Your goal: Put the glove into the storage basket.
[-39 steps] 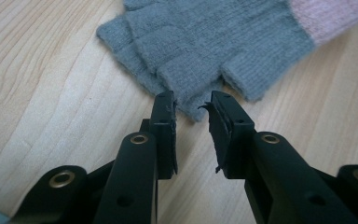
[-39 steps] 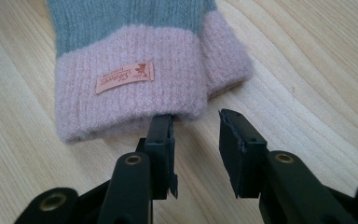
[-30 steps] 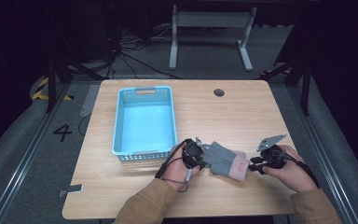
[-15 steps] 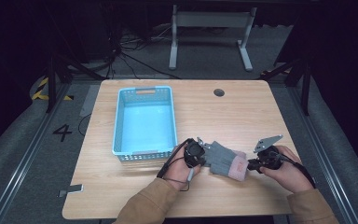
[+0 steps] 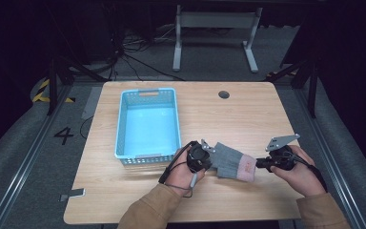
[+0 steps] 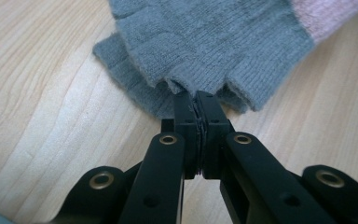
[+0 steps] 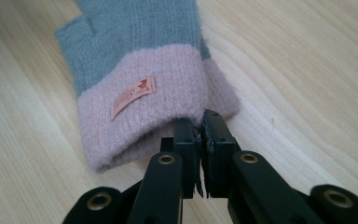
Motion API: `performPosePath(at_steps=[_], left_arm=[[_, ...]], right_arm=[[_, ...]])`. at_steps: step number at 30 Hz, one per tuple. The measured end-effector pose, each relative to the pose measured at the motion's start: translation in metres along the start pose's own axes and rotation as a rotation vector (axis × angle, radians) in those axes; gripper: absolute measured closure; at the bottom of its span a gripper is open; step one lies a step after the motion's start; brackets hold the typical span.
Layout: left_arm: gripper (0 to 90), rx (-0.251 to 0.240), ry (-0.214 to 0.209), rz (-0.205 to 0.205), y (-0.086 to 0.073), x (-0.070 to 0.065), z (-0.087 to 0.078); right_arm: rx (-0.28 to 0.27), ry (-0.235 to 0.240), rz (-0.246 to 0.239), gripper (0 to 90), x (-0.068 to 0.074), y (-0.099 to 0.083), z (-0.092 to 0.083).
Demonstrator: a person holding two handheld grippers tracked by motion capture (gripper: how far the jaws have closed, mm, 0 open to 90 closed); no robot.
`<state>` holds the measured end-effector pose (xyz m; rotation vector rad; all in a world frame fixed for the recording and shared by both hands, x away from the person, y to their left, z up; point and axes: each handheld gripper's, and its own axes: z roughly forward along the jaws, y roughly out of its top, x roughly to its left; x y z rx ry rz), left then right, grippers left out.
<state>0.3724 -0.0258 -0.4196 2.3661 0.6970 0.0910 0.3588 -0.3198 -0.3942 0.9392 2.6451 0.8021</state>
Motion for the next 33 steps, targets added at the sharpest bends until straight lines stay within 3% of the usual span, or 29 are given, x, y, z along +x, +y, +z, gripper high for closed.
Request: performPosePath(at_steps=[6,13,23,33], left_arm=[[88.5,-0.012,0.003,-0.002,-0.002,-0.002,-0.007],[88.4,0.009,-0.004,-0.001,-0.004,-0.004,-0.007],[88.5,0.040,-0.011,0.014,-0.005,-0.005,0.002],[88.2,0.057,-0.012,0.002,-0.008,-0.001,0.012]], right_arm=[[-0.031,-0.023,0.003,86.3,-0.004,0.004,0.003],[-0.031,-0.049,-0.004,86.3,-0.006,0.009,0.013],[-0.020,-0.035,0.029,86.3,-0.014,0.005,0.023],[-0.006,-0.032,0.047,86.2,-0.020,0.002,0.037]])
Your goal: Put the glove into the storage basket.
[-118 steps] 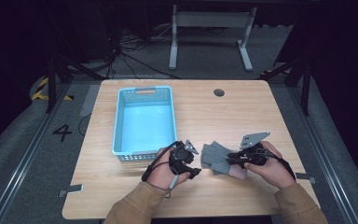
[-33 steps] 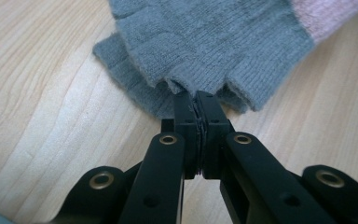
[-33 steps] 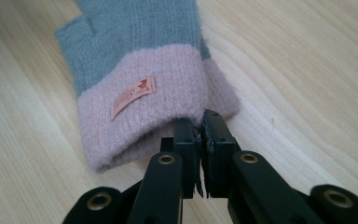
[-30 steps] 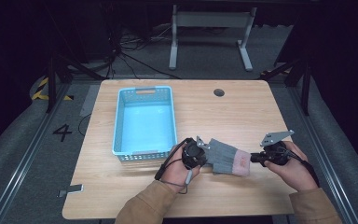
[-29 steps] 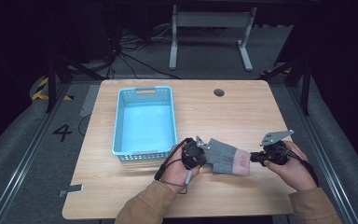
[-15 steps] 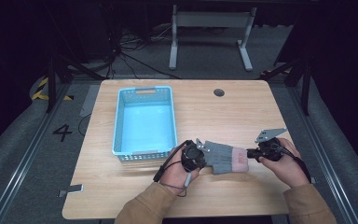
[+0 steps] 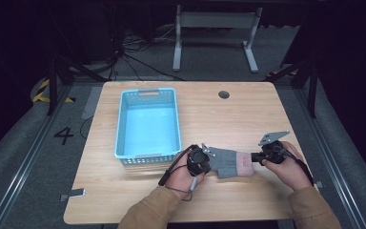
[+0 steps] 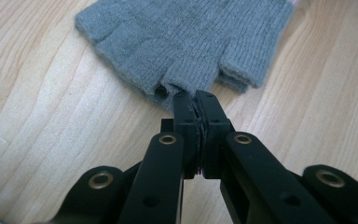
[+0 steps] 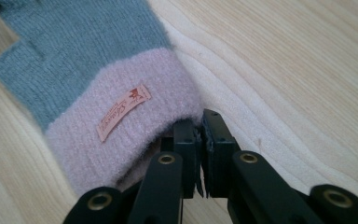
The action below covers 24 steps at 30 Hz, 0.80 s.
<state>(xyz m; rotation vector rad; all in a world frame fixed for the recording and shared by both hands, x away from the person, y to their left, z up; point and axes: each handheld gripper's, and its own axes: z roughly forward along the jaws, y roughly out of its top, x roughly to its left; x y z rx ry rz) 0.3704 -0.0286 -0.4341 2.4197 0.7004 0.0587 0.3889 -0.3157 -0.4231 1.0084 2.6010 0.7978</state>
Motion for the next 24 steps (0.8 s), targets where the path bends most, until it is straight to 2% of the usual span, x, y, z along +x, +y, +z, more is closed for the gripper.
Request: performPosePath(at_steps=[5,9,12,15,24], left_arm=[[85.4,0.004,-0.005,0.004,0.001,0.001,0.002],[67.9,-0.008,0.000,-0.005,0.001,0.000,0.002],[60.1,-0.034,-0.001,-0.012,0.001,0.001,-0.001],[52.3,-0.062,0.012,-0.015,0.002,0.001,-0.004],[45.3,-0.092,-0.009,0.004,0.014,-0.003,-0.017]], right_arm=[[0.000,-0.013,-0.001,82.7,0.000,-0.001,0.000],[0.000,-0.057,-0.019,72.8,-0.001,-0.003,-0.002],[-0.003,-0.083,-0.019,71.8,-0.003,-0.004,-0.007],[-0.017,-0.089,-0.004,70.9,-0.005,-0.005,-0.013],[-0.055,-0.074,0.064,65.2,-0.013,-0.011,-0.024]])
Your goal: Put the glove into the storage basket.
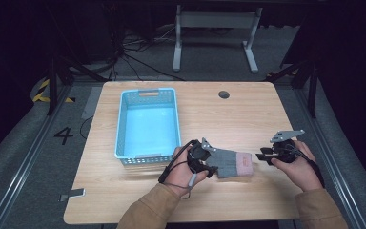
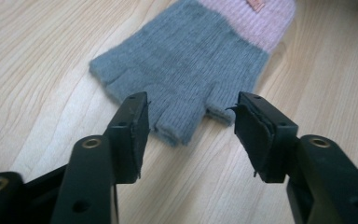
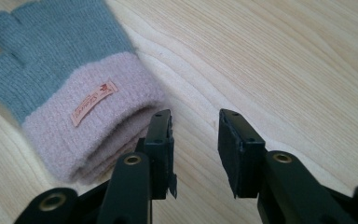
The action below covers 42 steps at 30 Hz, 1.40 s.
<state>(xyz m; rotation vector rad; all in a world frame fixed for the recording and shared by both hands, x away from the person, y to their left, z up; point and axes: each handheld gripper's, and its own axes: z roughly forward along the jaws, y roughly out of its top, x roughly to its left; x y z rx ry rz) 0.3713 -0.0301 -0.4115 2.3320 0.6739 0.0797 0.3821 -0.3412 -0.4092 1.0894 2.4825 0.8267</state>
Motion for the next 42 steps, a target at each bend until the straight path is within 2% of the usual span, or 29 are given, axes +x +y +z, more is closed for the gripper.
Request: performPosePath(at_steps=[5,8,9,13,17,25,30,32,37,40,42], left_arm=[[39.2,0.002,-0.005,0.015,0.008,-0.003,0.002],[34.9,0.007,-0.004,0.037,0.013,-0.002,0.003],[34.1,0.005,-0.006,0.029,0.015,-0.003,0.003],[29.5,0.011,-0.010,0.044,0.021,-0.001,0.006],[28.4,0.023,-0.032,0.046,0.027,0.002,0.011],[25.9,0.021,-0.056,0.075,0.038,0.005,0.021],[26.0,0.032,-0.078,0.060,0.041,0.008,0.031],[26.8,0.046,-0.062,0.071,0.042,0.007,0.036],[26.8,0.077,-0.076,0.088,0.044,0.009,0.046],[26.4,0.074,-0.084,0.088,0.044,0.010,0.051],[26.1,0.079,-0.092,0.116,0.044,0.008,0.053]], right_arm=[[-0.022,0.011,0.045,64.9,-0.004,-0.001,-0.008],[-0.024,0.012,0.051,64.7,-0.007,-0.001,-0.010],[-0.025,0.013,0.054,64.5,-0.007,-0.002,-0.011],[-0.028,0.016,0.066,63.9,-0.009,-0.002,-0.015],[-0.039,0.021,0.070,64.0,-0.010,0.001,-0.015],[-0.039,0.028,0.078,64.3,-0.011,0.001,-0.016],[-0.046,0.023,0.078,63.6,-0.012,0.000,-0.017],[-0.046,0.023,0.078,63.4,-0.011,0.000,-0.017],[-0.048,0.025,0.079,63.2,-0.012,0.000,-0.017],[-0.052,0.025,0.077,62.9,-0.012,-0.001,-0.018],[-0.054,0.026,0.076,62.4,-0.012,-0.001,-0.018]])
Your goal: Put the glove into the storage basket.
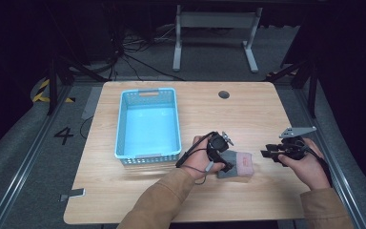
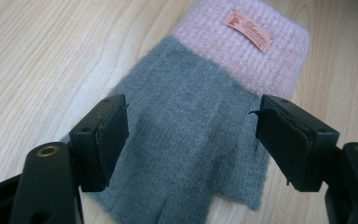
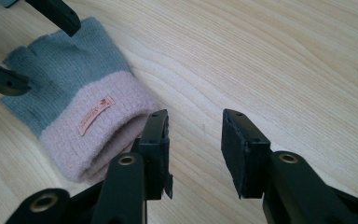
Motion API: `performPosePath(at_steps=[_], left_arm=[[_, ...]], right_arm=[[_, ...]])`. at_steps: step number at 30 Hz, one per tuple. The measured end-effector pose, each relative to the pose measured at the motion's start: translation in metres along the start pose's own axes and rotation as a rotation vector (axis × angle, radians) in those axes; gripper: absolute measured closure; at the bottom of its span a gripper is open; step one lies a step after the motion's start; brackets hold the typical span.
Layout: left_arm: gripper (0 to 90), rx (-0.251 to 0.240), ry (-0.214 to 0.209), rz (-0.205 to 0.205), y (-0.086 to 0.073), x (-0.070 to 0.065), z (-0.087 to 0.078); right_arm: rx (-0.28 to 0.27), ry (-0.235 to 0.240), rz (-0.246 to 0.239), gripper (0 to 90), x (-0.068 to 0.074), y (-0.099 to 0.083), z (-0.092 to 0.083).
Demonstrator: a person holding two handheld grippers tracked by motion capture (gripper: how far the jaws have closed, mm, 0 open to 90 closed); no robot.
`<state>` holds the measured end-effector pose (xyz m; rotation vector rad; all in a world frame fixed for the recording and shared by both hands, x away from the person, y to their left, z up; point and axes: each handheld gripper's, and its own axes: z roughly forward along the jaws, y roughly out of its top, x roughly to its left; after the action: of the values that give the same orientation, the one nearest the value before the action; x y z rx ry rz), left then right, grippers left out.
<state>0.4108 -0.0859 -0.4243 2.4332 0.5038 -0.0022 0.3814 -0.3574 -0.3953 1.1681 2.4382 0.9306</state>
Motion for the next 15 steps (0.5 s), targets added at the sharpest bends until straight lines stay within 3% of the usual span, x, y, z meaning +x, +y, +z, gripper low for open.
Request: performPosePath(at_steps=[2,7,15], left_arm=[[26.1,0.000,0.004,0.023,0.000,-0.002,0.002],[25.4,-0.007,-0.014,0.011,0.000,-0.003,0.008],[23.4,-0.005,0.001,0.029,0.001,-0.004,0.016]], right_arm=[[-0.008,0.005,-0.015,61.0,0.001,0.000,0.001],[0.000,0.012,-0.008,59.8,0.002,0.000,0.002],[-0.022,0.003,-0.003,55.6,0.001,0.000,0.001]])
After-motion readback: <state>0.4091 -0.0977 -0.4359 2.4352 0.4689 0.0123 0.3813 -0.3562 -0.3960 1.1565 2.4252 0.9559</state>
